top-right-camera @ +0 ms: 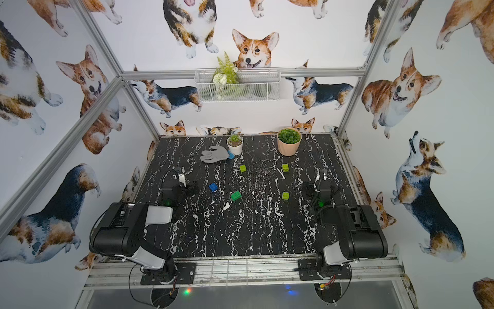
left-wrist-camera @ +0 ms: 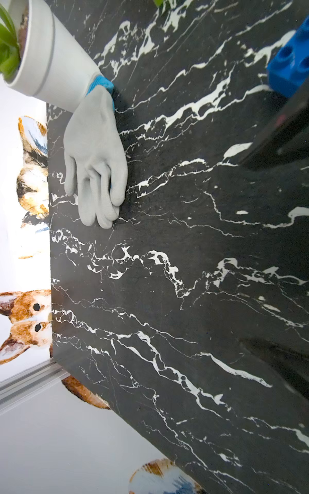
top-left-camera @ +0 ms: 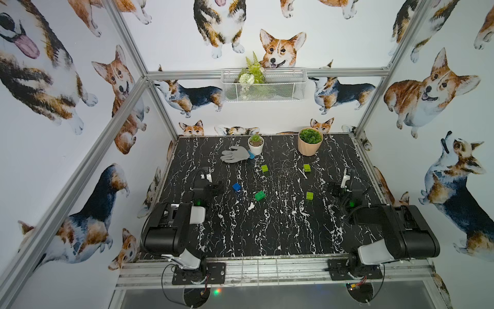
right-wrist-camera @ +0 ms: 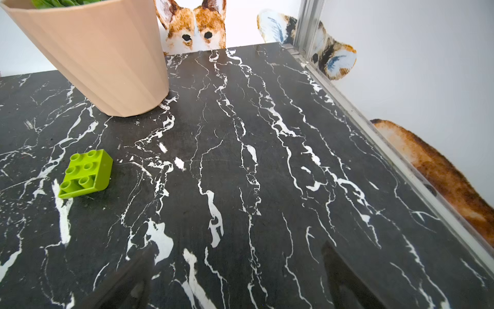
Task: Assemble the letter s with lego
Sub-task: Move the lego brick at the center of the board.
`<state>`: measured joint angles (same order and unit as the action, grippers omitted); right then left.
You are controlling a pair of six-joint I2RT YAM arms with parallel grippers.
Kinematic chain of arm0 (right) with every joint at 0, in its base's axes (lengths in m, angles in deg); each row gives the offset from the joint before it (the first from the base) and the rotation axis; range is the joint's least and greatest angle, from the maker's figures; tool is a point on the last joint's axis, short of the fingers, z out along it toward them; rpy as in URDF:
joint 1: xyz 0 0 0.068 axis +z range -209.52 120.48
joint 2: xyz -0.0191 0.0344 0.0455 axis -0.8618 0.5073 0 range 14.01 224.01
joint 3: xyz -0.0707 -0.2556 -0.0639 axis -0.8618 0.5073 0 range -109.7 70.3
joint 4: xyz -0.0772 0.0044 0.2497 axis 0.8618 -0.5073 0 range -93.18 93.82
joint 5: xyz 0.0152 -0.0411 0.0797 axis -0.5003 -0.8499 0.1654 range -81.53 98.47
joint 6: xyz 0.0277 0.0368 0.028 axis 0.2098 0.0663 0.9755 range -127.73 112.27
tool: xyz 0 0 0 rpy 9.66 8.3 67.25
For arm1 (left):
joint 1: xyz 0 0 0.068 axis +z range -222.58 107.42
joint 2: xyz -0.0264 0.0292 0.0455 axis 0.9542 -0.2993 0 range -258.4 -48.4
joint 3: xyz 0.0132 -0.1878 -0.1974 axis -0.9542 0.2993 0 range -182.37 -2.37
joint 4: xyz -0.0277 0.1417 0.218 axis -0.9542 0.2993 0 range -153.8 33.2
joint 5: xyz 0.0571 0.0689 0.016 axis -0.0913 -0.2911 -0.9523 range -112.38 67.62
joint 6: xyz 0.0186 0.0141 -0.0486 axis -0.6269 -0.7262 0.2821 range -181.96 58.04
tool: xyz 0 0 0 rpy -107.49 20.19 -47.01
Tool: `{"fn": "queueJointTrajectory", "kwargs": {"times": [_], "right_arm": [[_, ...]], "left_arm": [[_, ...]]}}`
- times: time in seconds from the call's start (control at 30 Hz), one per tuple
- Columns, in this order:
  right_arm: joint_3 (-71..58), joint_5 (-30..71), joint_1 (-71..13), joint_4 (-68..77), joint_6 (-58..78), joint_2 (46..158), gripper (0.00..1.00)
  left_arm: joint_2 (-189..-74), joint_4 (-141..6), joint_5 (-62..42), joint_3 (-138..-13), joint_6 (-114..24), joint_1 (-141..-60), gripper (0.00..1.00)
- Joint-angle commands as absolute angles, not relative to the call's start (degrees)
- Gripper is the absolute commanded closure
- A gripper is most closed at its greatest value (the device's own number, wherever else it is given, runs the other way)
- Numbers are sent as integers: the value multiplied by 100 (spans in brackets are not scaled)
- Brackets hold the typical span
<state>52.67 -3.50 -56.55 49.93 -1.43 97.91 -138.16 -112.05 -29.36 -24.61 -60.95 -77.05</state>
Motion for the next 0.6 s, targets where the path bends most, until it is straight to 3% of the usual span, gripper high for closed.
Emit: {"fn": "queueJointTrajectory", "kwargs": {"times": [0.0, 0.57], "right_arm": [[5223, -434, -5656, 5410, -299, 9804, 0], [5234, -428, -5668, 5402, -305, 9787, 0]], "left_arm": [[-13832, -11540, -2853, -2502, -6293, -7680, 0], [-13830, -11536, -2837, -2504, -6292, -7678, 0]]}}
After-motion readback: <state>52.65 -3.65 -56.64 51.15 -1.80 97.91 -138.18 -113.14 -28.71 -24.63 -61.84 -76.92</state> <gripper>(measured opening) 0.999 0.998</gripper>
